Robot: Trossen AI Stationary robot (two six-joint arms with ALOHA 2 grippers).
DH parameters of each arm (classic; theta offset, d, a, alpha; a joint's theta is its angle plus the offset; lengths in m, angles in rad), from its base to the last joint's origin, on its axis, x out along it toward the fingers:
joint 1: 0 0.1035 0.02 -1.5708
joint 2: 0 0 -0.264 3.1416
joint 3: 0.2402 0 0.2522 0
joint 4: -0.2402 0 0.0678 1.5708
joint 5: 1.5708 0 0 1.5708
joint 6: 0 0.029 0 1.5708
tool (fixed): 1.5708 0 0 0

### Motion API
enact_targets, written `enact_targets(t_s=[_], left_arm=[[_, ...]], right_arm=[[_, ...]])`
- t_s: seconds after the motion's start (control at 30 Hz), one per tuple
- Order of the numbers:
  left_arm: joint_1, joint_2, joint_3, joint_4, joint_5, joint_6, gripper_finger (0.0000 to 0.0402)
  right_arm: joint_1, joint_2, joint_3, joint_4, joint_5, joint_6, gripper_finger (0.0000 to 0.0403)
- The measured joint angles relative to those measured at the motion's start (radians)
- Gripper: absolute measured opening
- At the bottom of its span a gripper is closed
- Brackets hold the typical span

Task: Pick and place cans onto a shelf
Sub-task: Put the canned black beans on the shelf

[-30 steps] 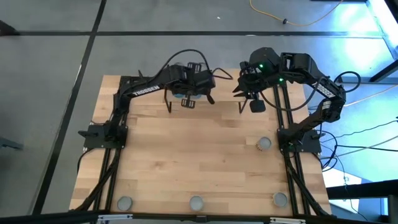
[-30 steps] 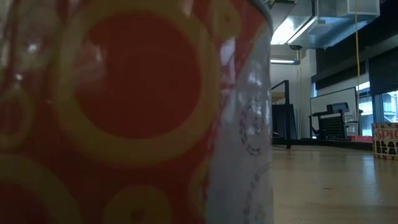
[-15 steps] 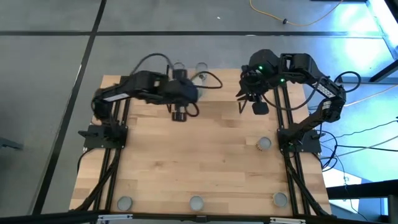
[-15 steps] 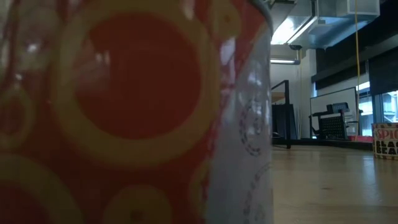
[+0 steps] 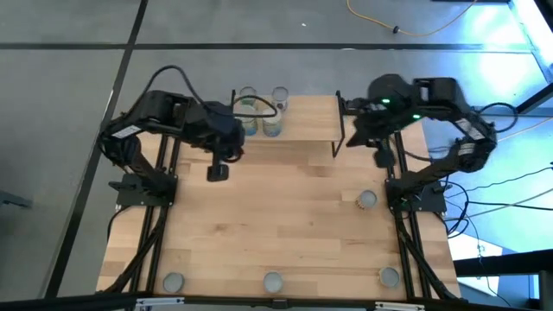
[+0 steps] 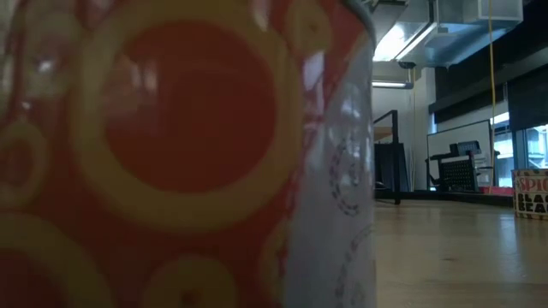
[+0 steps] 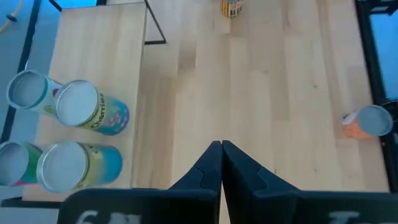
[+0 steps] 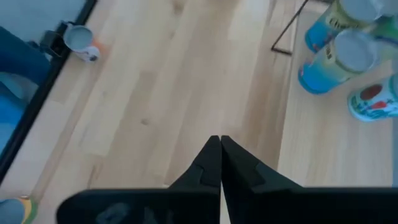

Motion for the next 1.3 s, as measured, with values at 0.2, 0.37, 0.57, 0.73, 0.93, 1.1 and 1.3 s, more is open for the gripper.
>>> enact_targets(t_s=[0.2, 0.37, 0.57, 0.73, 0.93, 1.1, 1.3], left_arm=[[-0.016, -0.131, -0.095, 0.002, -0.011, -0.079, 0.0001], [-0.051, -0.293, -0.322, 0.008, -0.072, -0.2, 0.0], [-0.116, -0.546, -0.701, 0.306, -0.081, -0.304, 0.0], [-0.157, -0.692, -0.965, 0.477, -0.062, -0.45, 0.0], [-0.218, -0.736, -1.238, 0.64, 0.056, -0.609, 0.0], [-0.256, -0.739, -1.357, 0.774, 0.087, -0.691, 0.0], [-0.264, -0.74, -1.369, 0.859, 0.05, -0.693, 0.0]], right_arm=[[0.046, -0.132, -0.015, 0.001, -0.001, 0.138, 0.0003], [0.099, -0.264, -0.123, 0.044, -0.026, 0.239, 0.0002], [0.156, -0.428, -0.424, 0.268, -0.025, 0.372, 0.0002], [0.2, -0.517, -0.652, 0.336, 0.01, 0.531, 0.0001], [0.293, -0.586, -0.841, 0.335, -0.004, 0.707, 0.0001], [0.359, -0.641, -0.931, 0.316, -0.008, 0.96, 0.0], [0.402, -0.653, -1.026, 0.313, 0.007, 1.095, 0.0011]])
